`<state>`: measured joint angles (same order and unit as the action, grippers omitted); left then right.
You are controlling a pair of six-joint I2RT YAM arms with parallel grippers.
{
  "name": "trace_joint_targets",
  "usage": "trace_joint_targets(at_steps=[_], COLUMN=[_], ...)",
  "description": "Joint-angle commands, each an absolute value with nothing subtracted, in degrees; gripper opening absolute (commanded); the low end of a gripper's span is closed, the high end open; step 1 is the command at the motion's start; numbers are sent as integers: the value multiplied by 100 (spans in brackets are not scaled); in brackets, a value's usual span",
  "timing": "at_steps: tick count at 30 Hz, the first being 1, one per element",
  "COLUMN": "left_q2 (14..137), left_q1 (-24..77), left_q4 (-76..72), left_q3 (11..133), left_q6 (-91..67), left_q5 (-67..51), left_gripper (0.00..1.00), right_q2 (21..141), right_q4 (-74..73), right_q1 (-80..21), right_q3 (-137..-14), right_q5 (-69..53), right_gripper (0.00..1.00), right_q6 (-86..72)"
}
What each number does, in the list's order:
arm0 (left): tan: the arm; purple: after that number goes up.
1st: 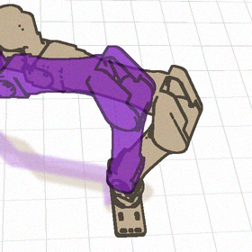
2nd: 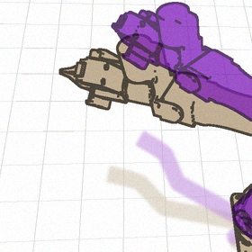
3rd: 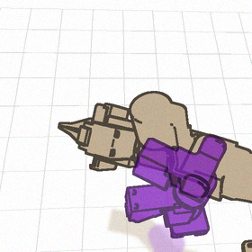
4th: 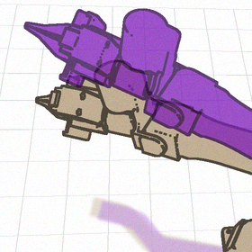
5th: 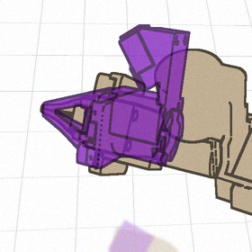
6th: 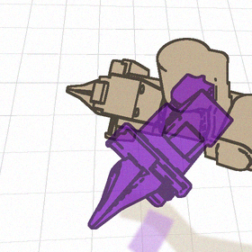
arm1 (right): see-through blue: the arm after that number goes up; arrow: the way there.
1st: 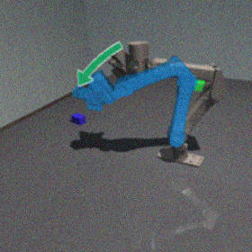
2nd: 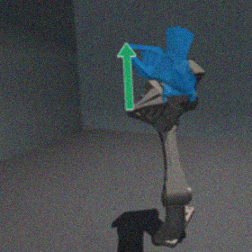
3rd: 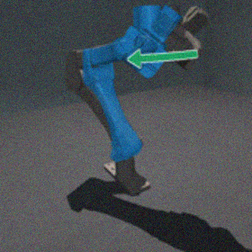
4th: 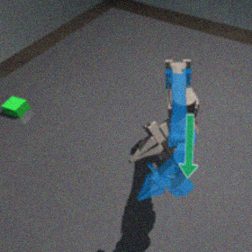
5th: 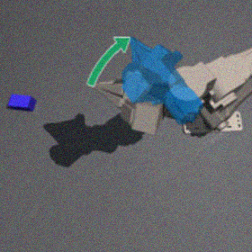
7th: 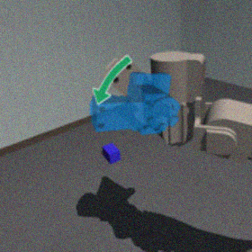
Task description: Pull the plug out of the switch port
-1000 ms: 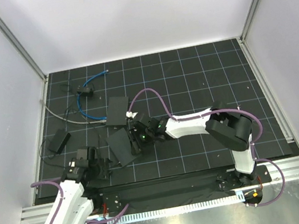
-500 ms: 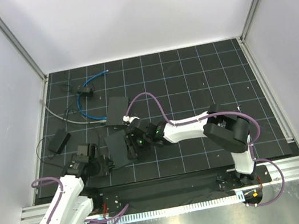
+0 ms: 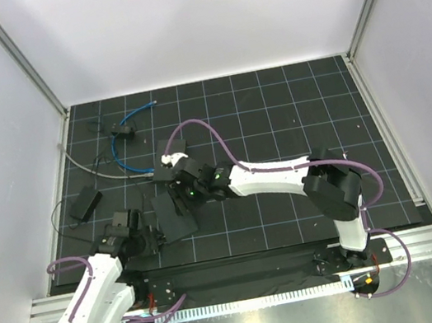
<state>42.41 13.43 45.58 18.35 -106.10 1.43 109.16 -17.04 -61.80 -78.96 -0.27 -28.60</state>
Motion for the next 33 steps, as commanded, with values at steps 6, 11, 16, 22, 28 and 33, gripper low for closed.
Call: trace_joint_targets(at_steps=[6, 11, 16, 22, 28, 33], left_q2=[4324, 4237, 4078, 3859, 3683, 3516], left_q1=[1354, 1354, 1354, 1353, 1354, 1354], left_q4=[4474, 4359, 4368, 4368, 4438, 4351], left_q3=[1837, 1696, 1608, 1477, 1415, 1354], left_q6=[-10723, -10758, -10775, -10758, -10793, -10819], left_q5=[378, 448, 492, 545, 589, 589], left_gripper=[27, 11, 1, 0, 0, 0], right_q2=[11372, 11619, 11900, 12296, 12664, 12876], right_q4=[-1539, -1266, -1572, -2374, -2662, -3269], right_q1=[-6205, -6205, -6205, -6223, -6301, -6556], right_q3=[-8595, -8719, -9025, -9764, -10185, -10757], right_q5=[-975, -1721, -1741, -1538, -655, 579], right_gripper=[52, 49, 48, 48, 47, 61], right_q6=[-2646, -2540, -2120, -1670, -1415, -1643])
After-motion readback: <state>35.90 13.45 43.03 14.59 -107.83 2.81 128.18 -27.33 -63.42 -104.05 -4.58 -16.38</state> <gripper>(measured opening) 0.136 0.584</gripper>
